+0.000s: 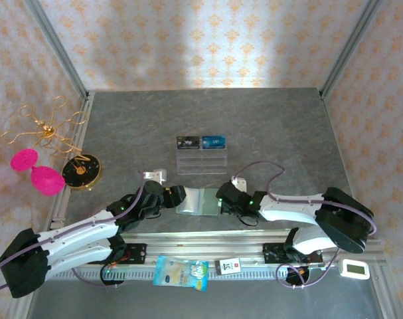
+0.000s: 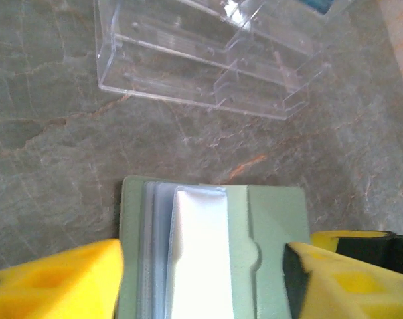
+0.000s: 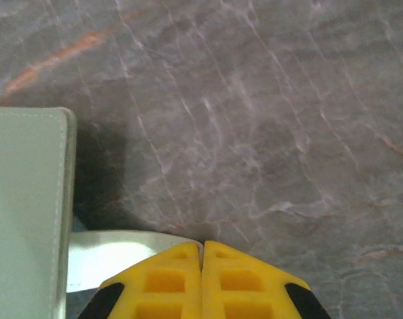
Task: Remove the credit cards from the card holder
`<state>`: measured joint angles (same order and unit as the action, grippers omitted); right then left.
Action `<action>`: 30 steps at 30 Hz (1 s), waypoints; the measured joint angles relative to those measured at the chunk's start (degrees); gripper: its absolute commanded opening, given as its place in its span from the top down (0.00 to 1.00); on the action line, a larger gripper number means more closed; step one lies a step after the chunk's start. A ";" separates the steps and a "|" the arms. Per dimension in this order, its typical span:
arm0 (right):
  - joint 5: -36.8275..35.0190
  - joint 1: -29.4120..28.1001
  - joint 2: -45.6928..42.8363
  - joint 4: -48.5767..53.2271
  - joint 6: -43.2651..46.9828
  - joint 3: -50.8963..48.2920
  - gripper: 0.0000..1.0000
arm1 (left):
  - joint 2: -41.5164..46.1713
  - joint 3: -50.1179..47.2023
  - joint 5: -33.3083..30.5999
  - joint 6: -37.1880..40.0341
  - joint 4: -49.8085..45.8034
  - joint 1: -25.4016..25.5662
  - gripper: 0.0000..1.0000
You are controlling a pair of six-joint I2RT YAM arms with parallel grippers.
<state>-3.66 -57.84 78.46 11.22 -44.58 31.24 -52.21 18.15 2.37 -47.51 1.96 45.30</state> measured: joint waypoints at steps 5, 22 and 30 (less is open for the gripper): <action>-0.24 -0.24 1.31 -1.07 -0.46 1.16 0.61 | -4.11 -0.02 1.64 0.50 1.97 0.02 0.48; 3.13 0.04 -13.27 1.70 8.48 9.55 0.73 | -7.96 0.00 3.34 2.21 5.20 0.02 0.58; 14.36 0.42 2.84 -7.82 9.75 9.16 0.76 | -8.22 0.00 3.41 2.89 5.16 -1.84 0.47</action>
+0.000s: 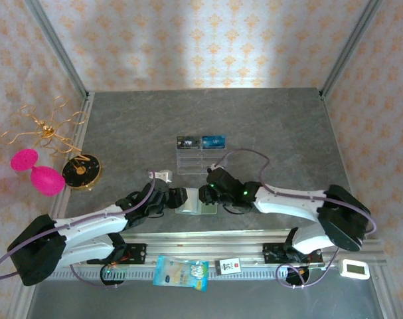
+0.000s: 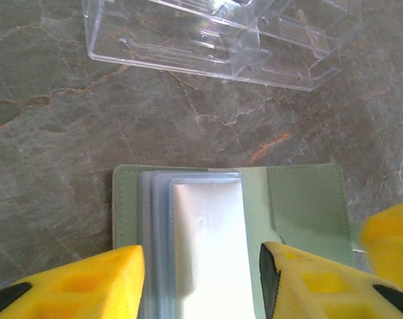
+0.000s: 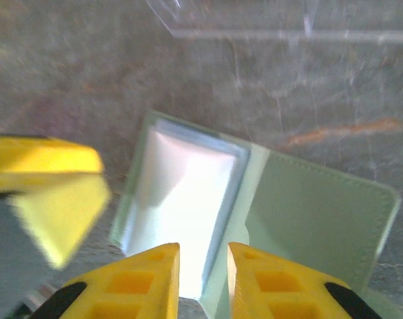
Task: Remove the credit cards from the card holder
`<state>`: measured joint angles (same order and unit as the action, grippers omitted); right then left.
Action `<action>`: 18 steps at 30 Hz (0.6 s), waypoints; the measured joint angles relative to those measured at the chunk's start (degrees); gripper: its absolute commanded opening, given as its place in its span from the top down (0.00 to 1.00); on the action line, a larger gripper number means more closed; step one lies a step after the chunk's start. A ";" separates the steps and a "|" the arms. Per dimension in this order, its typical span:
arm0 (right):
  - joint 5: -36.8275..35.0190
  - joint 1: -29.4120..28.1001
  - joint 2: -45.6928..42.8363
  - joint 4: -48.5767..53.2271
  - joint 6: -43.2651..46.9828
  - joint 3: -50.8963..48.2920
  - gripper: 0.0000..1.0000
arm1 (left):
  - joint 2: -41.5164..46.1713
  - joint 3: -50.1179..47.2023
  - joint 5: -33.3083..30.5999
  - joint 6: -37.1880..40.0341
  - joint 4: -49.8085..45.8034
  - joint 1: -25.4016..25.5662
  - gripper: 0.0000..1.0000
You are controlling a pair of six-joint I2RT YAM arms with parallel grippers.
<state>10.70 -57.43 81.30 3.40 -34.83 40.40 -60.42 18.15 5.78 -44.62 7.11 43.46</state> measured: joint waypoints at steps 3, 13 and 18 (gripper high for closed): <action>0.94 1.49 2.43 -2.03 -0.26 -3.10 0.76 | -0.22 0.00 0.00 0.17 0.02 -0.81 0.45; 0.90 3.54 2.89 -4.44 0.44 -6.43 0.77 | -4.79 -0.66 -0.24 0.17 2.29 -3.74 0.47; 1.84 3.82 2.84 -6.40 2.08 -7.23 0.67 | -7.67 -0.87 0.85 0.20 3.87 -4.11 0.47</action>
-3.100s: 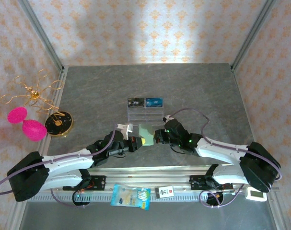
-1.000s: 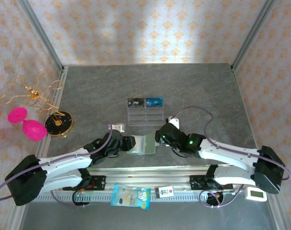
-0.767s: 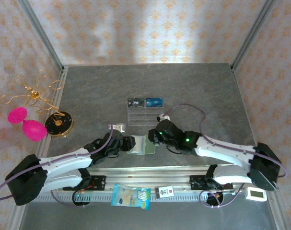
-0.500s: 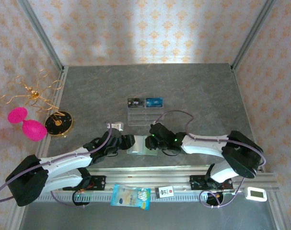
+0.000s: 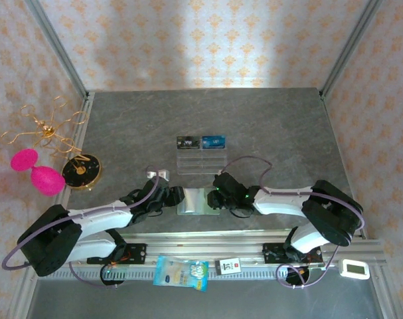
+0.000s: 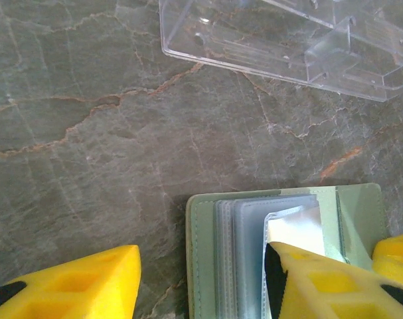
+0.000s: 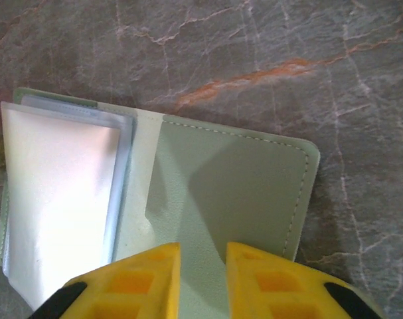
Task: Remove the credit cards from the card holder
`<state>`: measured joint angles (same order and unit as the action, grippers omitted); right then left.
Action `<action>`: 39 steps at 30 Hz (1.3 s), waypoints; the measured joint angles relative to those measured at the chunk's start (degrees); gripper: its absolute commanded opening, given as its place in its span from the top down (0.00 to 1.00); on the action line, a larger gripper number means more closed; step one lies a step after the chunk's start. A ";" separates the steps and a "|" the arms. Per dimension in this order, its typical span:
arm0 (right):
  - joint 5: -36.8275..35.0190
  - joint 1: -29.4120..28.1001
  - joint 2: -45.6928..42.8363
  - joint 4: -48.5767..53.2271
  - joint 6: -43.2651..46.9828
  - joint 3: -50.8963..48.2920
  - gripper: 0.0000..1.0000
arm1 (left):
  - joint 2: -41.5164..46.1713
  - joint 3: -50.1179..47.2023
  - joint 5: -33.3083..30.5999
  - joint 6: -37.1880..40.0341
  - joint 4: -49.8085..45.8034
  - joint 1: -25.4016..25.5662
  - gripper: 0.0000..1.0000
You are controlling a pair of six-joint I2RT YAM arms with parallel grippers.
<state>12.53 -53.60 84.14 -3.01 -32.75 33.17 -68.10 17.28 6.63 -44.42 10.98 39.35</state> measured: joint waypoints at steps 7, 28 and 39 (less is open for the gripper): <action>0.74 -1.46 -2.36 0.00 2.25 1.22 0.43 | 7.23 -0.02 -1.46 -0.20 -2.32 0.00 0.23; -16.96 -13.38 15.76 15.96 0.46 23.80 0.28 | 33.53 -0.02 -10.84 -0.55 -15.96 0.00 0.01; -17.49 -13.62 17.07 16.70 0.50 24.59 0.25 | 33.64 -0.13 -11.63 -0.52 -17.70 0.00 0.01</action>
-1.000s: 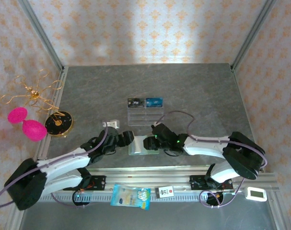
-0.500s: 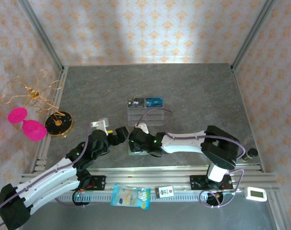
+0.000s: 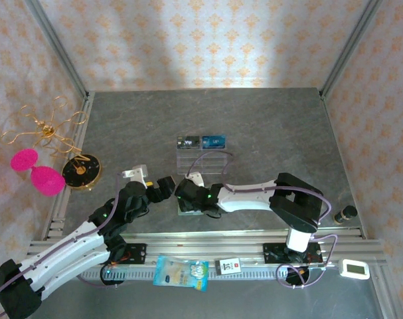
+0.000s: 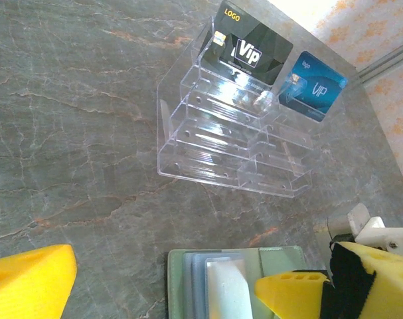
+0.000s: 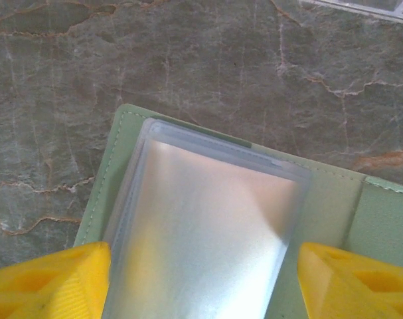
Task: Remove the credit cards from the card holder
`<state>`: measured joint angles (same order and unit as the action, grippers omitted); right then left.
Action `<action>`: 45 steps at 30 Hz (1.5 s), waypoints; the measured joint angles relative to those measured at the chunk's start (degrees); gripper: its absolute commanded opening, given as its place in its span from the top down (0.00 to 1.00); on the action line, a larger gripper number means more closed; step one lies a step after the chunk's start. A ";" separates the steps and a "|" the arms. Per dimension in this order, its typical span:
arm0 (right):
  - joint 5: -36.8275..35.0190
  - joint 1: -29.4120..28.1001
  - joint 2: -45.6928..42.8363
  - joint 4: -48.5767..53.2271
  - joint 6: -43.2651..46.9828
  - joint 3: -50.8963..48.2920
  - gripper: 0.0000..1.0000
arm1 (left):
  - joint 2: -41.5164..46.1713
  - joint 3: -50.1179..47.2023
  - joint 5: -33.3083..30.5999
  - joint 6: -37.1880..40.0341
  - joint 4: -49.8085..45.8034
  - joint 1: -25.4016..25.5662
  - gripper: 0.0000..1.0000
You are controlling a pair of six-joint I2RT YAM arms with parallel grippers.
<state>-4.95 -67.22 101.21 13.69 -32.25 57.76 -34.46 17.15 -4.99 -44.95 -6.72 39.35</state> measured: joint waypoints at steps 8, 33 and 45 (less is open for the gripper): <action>0.31 -0.61 0.26 -0.24 0.61 0.24 0.26 | 0.00 -0.02 0.00 0.02 -0.28 0.00 0.01; -2.23 -0.46 0.20 -5.14 -0.28 -3.26 0.88 | -9.20 -3.78 7.13 0.07 5.20 0.02 0.55; -2.73 -0.46 -0.87 -7.17 -0.72 -5.22 0.92 | -22.88 -3.82 13.11 -0.22 18.18 5.38 1.00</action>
<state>-7.68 -67.68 100.33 6.52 -32.97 52.53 -57.34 13.32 8.12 -45.17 11.46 44.73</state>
